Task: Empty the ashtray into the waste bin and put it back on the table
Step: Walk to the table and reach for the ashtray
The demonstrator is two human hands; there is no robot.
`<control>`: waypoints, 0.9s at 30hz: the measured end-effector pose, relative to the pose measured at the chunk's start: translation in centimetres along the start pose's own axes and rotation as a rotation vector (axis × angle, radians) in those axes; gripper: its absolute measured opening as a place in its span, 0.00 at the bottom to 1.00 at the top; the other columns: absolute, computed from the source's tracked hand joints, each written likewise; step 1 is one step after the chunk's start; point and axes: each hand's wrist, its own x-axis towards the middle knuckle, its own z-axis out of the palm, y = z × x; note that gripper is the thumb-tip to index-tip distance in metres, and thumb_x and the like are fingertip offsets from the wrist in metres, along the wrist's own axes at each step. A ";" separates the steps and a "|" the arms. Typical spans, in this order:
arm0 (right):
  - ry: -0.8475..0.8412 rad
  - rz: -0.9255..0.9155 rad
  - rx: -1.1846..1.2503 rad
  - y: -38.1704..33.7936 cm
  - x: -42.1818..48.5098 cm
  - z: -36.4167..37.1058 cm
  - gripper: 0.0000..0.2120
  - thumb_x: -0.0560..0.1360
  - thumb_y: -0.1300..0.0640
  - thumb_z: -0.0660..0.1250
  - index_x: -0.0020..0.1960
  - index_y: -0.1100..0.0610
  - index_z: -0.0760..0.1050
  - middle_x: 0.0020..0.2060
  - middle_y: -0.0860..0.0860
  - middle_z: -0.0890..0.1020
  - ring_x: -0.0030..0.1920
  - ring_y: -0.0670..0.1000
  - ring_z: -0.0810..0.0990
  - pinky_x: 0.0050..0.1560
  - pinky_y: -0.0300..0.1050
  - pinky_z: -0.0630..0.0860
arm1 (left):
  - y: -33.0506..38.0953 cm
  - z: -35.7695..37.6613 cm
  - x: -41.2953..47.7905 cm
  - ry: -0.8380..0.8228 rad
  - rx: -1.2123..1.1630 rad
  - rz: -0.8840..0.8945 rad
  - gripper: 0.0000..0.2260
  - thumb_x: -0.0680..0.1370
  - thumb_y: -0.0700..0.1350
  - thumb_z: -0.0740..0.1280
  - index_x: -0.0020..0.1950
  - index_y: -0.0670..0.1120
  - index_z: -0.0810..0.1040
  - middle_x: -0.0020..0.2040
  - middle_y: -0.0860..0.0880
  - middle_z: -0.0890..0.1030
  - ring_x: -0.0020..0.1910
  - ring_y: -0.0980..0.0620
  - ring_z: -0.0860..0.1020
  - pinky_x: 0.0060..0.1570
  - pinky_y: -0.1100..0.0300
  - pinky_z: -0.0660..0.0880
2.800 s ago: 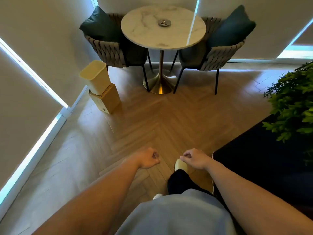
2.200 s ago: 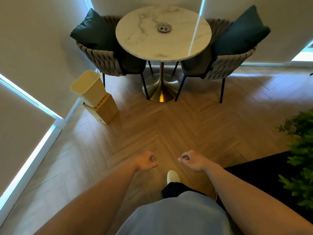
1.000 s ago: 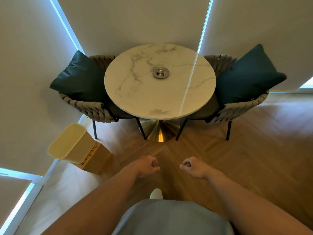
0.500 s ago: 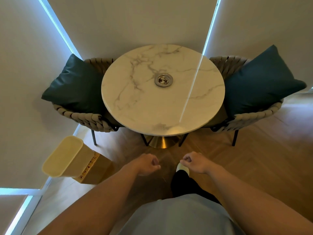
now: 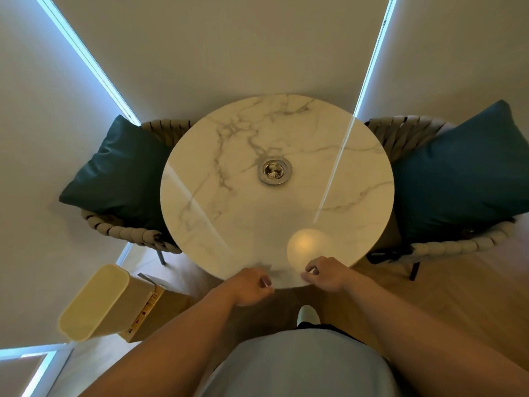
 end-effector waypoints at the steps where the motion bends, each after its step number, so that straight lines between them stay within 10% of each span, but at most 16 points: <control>1: 0.009 -0.001 -0.006 0.1 0.8 -1.1 0.26 0.80 0.40 0.61 0.70 0.57 0.73 0.66 0.56 0.78 0.63 0.55 0.76 0.60 0.45 0.71 | 0.4 -0.5 0.5 0.014 -0.005 -0.003 0.14 0.79 0.55 0.66 0.61 0.50 0.79 0.59 0.48 0.81 0.55 0.52 0.78 0.59 0.57 0.74; 27: 0.178 0.177 0.069 -8.1 12.9 -10.4 0.24 0.79 0.42 0.64 0.67 0.57 0.75 0.61 0.56 0.80 0.63 0.57 0.76 0.55 0.41 0.67 | -3.5 -18.5 15.6 -0.002 0.025 0.151 0.18 0.77 0.55 0.69 0.61 0.46 0.79 0.58 0.46 0.82 0.55 0.48 0.80 0.59 0.53 0.76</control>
